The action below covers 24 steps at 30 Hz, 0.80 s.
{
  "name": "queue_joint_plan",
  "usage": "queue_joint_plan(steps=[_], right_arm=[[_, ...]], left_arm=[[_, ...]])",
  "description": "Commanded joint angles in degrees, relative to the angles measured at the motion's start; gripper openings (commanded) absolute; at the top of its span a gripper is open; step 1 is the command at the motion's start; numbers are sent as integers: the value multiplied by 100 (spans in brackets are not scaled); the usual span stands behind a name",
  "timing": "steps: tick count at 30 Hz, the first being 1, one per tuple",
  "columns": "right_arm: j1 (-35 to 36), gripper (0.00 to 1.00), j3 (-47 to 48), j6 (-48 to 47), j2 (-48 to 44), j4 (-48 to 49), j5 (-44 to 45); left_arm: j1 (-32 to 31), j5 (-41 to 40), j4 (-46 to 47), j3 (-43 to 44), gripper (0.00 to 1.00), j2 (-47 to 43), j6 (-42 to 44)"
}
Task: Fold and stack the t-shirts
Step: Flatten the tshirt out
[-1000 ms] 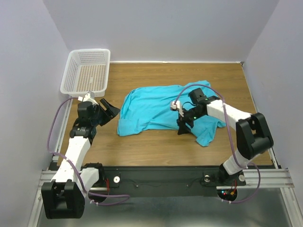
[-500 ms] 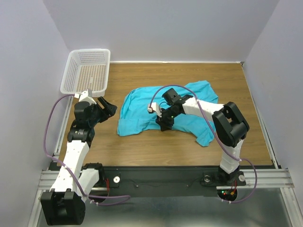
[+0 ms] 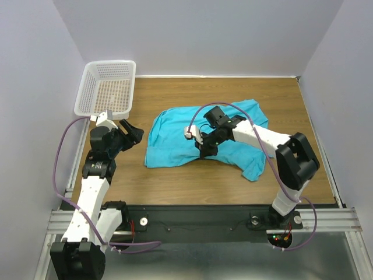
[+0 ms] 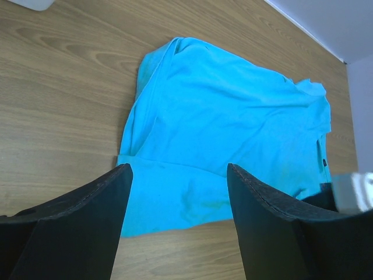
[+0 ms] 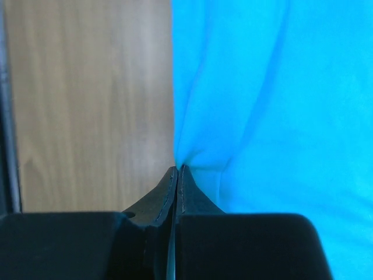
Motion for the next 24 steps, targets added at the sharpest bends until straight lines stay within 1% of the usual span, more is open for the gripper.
queue_joint_plan(steps=[1, 3, 4, 6, 7, 9, 10, 12, 13, 14, 15, 16, 17, 18, 20, 21, 22, 23, 24], right_arm=[[340, 1, -58, -1049, -575, -1138, -987], [586, 1, -199, -1129, -549, -1342, -989], [884, 1, -365, -1121, -506, -1421, -875], [1140, 1, -586, -1068, -347, -1431, -761], [1315, 9, -665, -1051, -303, -1440, -656], [1361, 26, -824, -1033, -268, -1492, -585], [1352, 39, -833, -1007, -346, -1545, -401], [1274, 46, -842, -875, -592, -1493, -172], [1143, 47, -789, -770, -863, -1379, -215], [637, 50, -719, -621, -961, -1309, -311], [327, 54, -484, -420, -1040, -1282, -442], [-320, 64, -368, -322, -1120, -1186, -591], [-613, 64, -254, -208, -1129, -1098, -584], [-1112, 66, -105, 46, -1120, -801, -410], [-1502, 66, -42, 512, -1033, -308, -50], [-1696, 66, -7, 827, -980, -132, 48], [-1889, 66, 37, 1004, -901, 218, 136], [-2195, 66, 185, 1189, -796, 335, 258], [-2329, 65, 282, 1452, -595, 501, 268]], left_arm=[[1, 208, 368, -88, 77, 75, 47], [1, 262, 507, -106, 77, 154, 38], [1, 358, 552, -123, 77, 207, 38], [1, 472, 649, -124, 77, 409, 39], [1, 569, 684, -115, 77, 479, 65], [1, 631, 746, -89, 77, 743, 205], [1, 675, 755, -10, 77, 848, 284], [1, 727, 720, 165, 76, 1217, 564], [-8, 745, 728, 236, 75, 1357, 653], [-8, 780, 763, 306, 75, 1629, 767], [-17, 789, 790, 385, 73, 1762, 846], [-60, 772, 860, 560, 73, 2033, 1038], [-113, 728, 904, 649, 73, 2175, 1136], [-192, 658, 922, 867, 73, 2333, 1233], [-499, 395, 870, 1132, 73, 2641, 1514], [-605, 255, 808, 1290, 72, 3025, 1593], [-719, 114, 729, 1613, 72, 3220, 1664], [-833, -183, 668, 1765, 72, 3422, 1725], [-1008, -334, 528, 2079, 71, 3824, 1830]])
